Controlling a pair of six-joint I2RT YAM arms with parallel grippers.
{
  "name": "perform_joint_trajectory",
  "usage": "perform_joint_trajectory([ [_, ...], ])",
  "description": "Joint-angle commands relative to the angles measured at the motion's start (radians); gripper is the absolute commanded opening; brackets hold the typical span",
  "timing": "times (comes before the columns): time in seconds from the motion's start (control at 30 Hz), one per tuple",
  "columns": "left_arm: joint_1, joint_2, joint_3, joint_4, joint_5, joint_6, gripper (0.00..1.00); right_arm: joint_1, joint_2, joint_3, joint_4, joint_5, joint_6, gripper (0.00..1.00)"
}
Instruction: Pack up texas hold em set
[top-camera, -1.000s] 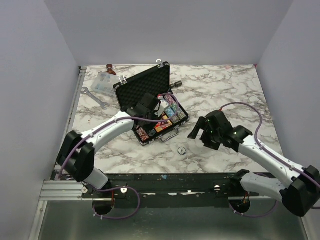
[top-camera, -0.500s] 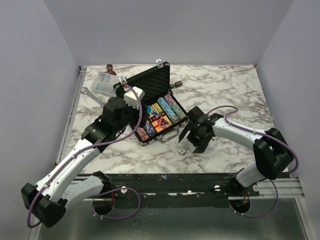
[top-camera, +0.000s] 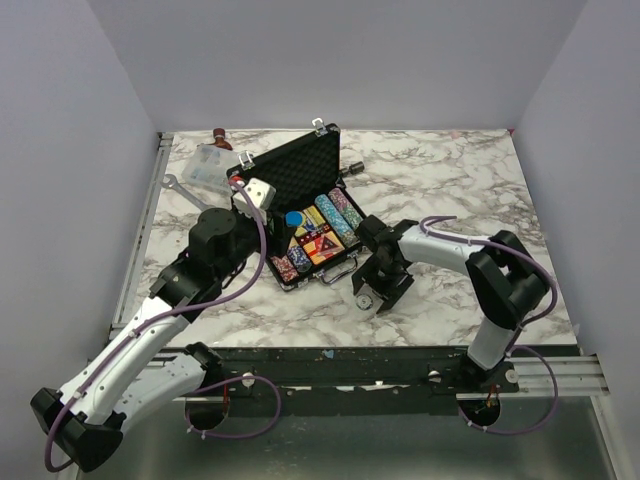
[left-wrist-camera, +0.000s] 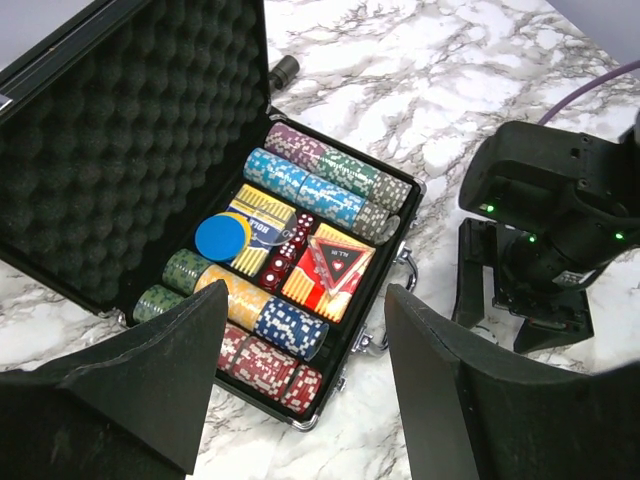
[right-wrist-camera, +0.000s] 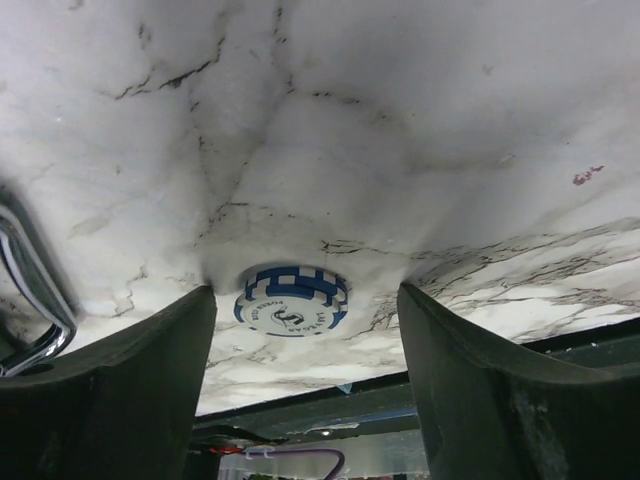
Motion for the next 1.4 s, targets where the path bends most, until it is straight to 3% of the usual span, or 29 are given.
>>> perform_joint_trajectory([
  [0.0,-0.017,-0.016,-0.006,0.022,-0.031,0.013,0.64,0.007,0.067,0.030,-0.062,-0.024,0.051,0.74],
  [0.4,-0.019,-0.034,-0.007,0.021,-0.044,0.018,0.64,0.010,0.139,0.069,-0.089,-0.004,0.079,0.63],
  [0.47,-0.020,-0.037,-0.007,0.020,-0.047,0.018,0.64,0.012,0.133,0.050,-0.080,-0.004,0.086,0.53],
  [0.73,-0.024,-0.033,-0.008,0.021,-0.032,0.017,0.64,0.019,0.092,-0.035,-0.044,0.031,0.127,0.36],
  [1.0,-0.023,-0.011,-0.013,0.031,-0.009,-0.002,0.64,0.020,0.070,0.013,-0.104,0.060,0.106,0.00],
  [1.37,-0.018,0.062,-0.016,0.044,0.073,-0.070,0.64,0.019,0.012,0.157,-0.195,0.045,0.076,0.00],
])
